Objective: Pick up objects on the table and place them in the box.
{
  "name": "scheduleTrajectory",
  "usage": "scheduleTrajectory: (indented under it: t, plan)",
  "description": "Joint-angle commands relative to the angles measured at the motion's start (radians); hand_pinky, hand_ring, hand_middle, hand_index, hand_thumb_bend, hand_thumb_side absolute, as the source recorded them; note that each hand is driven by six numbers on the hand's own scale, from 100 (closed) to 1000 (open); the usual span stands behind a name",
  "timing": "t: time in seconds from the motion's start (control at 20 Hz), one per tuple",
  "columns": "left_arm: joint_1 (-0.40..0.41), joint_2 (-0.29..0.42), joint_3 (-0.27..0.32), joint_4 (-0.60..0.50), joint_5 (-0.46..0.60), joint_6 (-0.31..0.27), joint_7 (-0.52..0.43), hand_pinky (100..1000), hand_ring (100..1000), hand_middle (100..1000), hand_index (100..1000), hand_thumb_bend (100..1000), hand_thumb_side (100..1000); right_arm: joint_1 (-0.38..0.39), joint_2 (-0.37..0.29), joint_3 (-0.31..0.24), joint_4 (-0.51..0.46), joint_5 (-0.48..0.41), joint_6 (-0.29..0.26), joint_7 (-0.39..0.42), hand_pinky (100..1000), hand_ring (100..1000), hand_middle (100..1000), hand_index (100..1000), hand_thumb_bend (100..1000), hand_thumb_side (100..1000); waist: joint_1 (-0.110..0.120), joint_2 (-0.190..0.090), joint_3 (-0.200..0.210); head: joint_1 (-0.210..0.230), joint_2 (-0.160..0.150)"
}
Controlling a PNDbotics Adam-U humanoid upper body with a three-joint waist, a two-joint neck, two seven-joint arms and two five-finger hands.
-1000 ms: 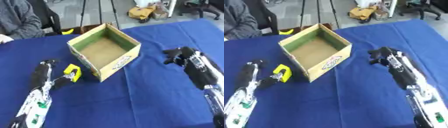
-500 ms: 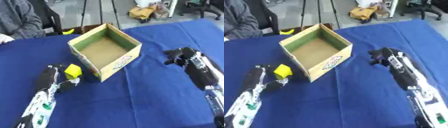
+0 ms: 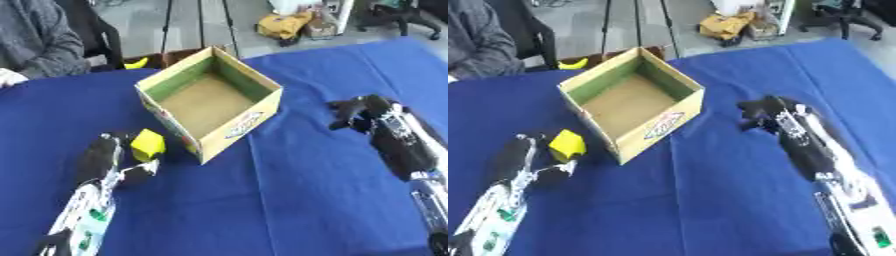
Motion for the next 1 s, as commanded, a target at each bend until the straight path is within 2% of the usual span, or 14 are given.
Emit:
scheduleTrajectory:
  t: [0.05,0.2,0.4,0.6,0.75,1.0]
  plan:
    - [-0.016,0.004,0.006,-0.001,0.020,0.007,0.026,453,542,461,597,100,297,-0.010,-0.013,-0.002,-0.020,0.004,-0.001,0.002,650,835,560,570,219,700,-0.003,-0.010,-0.002,0.003,-0.012]
    - [-0.021,0.014,0.011,-0.027,0.066,0.008,0.041,445,533,446,581,100,307,-0.009,-0.012,-0.002,-0.020,0.004,-0.001,0.002,650,835,560,570,218,700,-0.002,-0.011,-0.004,0.005,-0.012]
    - [-0.052,0.063,0.005,-0.130,0.127,0.010,0.023,444,532,445,578,100,304,-0.007,-0.012,-0.002,-0.018,0.004,0.000,0.001,649,835,560,569,217,700,-0.001,-0.015,-0.008,0.009,-0.013]
    - [-0.101,0.109,-0.001,-0.213,0.120,0.022,-0.015,450,527,447,580,100,268,-0.009,-0.013,0.002,-0.018,-0.001,-0.001,0.004,650,835,561,570,217,698,-0.002,-0.019,-0.018,0.017,-0.017]
    - [-0.147,0.120,-0.005,-0.185,0.102,0.029,-0.040,456,526,449,583,100,254,-0.013,-0.016,0.009,-0.018,-0.005,-0.001,0.010,650,835,561,570,214,699,-0.002,-0.021,-0.038,0.031,-0.023]
    - [-0.218,0.086,-0.002,-0.026,0.052,0.006,-0.047,470,532,455,592,100,252,-0.022,-0.020,0.025,-0.021,-0.009,-0.001,0.028,650,836,560,569,210,701,0.000,-0.019,-0.084,0.063,-0.033]
